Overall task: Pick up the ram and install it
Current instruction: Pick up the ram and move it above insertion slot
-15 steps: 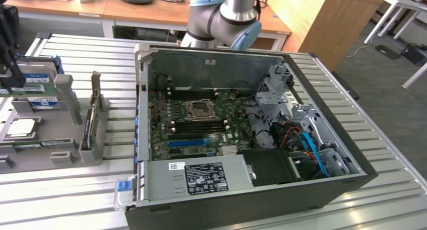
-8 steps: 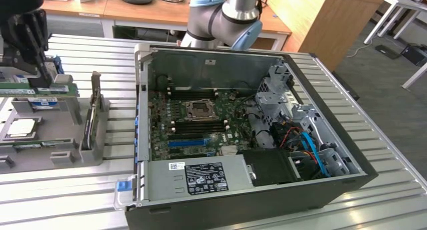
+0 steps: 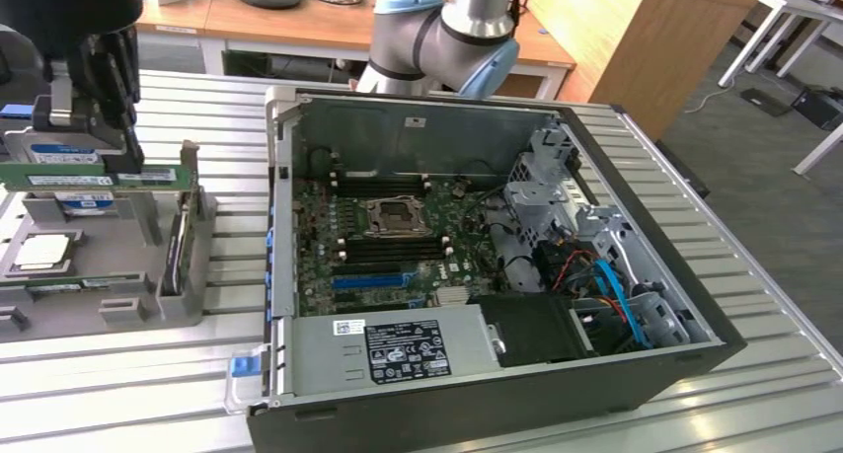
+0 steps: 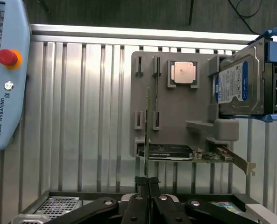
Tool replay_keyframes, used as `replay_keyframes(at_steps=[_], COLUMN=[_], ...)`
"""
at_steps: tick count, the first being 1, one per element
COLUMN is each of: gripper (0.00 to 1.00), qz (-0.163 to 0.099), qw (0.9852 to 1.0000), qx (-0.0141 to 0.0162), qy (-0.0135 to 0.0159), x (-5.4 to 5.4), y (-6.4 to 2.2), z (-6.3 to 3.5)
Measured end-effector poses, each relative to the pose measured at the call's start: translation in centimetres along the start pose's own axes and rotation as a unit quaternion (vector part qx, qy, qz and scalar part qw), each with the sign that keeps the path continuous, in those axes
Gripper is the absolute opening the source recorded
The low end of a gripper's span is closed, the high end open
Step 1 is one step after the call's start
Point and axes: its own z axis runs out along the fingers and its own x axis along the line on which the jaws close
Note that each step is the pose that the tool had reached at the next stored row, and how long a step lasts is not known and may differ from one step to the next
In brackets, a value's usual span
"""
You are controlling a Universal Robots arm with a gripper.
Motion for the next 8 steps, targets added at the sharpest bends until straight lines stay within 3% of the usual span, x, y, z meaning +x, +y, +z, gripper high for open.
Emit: replay_keyframes(at_steps=[8], gripper=[0.12], qz=[0.000], qw=[1.0000], qx=[-0.0001], qy=[0.0000], x=[0.0], y=[-2.03], z=[-0.04])
